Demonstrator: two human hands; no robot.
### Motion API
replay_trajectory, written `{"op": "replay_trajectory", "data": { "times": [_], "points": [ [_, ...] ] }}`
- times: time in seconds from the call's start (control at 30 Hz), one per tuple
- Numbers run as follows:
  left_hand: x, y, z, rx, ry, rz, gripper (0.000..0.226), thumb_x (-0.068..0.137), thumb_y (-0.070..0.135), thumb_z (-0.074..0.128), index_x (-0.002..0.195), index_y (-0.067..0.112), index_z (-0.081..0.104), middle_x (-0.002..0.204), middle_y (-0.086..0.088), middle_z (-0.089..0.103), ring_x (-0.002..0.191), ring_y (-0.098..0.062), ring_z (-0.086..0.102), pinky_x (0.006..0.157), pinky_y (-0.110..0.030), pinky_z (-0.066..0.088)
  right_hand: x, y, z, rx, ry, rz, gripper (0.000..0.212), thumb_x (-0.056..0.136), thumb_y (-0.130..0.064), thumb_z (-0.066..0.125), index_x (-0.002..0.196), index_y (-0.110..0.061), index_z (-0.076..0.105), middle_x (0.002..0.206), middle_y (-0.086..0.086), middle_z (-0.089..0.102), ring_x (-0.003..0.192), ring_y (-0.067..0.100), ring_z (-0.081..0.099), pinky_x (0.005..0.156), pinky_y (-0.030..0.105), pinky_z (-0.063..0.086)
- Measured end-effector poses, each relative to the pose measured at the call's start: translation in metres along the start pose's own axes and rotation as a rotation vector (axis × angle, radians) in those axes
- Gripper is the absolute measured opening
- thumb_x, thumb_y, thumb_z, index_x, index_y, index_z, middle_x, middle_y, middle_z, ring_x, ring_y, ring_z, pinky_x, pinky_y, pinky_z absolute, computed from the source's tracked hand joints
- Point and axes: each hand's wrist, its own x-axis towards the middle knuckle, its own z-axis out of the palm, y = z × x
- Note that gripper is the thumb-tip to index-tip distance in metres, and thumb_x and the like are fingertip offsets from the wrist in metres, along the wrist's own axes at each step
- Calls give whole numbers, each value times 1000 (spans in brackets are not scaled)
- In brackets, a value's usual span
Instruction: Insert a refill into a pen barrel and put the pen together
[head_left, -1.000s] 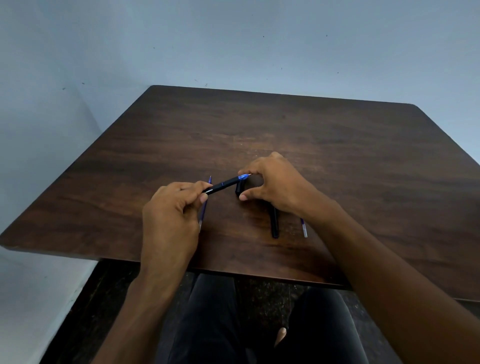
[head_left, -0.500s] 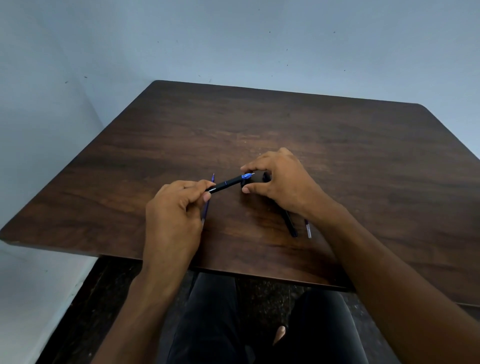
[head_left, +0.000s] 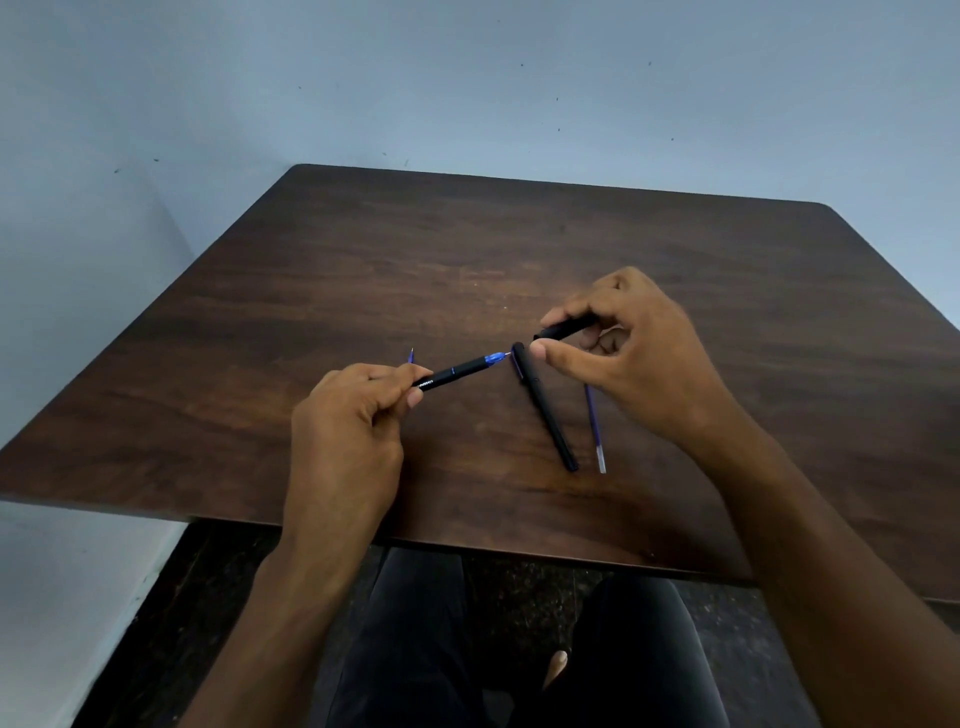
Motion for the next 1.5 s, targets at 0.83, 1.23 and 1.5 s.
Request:
{"op": "replay_trajectory", "data": {
  "times": [0.83, 1.23, 1.5],
  "points": [
    [-4, 17, 17, -2, -69, 96, 27, 88, 5, 71, 108, 22, 77, 96, 8, 72, 91, -13, 61, 80, -20, 42, -28, -3, 8, 131, 88, -8, 37, 71, -27, 86, 106, -19, 78, 96, -12, 48, 79, 4, 55, 76, 14, 53],
    [-1, 19, 17, -48, -67, 167, 26, 89, 5, 71, 108, 23, 76, 92, 14, 68, 87, -14, 61, 78, -17, 45, -35, -4, 6, 88, 110, -45, 34, 77, -19, 82, 111, -16, 77, 90, -5, 59, 75, 10, 59, 70, 17, 54],
    [-1, 22, 16, -79, -73, 229, 22, 90, 3, 70, 106, 16, 77, 87, 11, 66, 81, -18, 63, 75, -26, 46, -34, -7, 2, 81, 111, -88, 23, 79, -23, 80, 101, -15, 80, 89, 1, 70, 77, 16, 66, 69, 33, 55]
  ]
}}
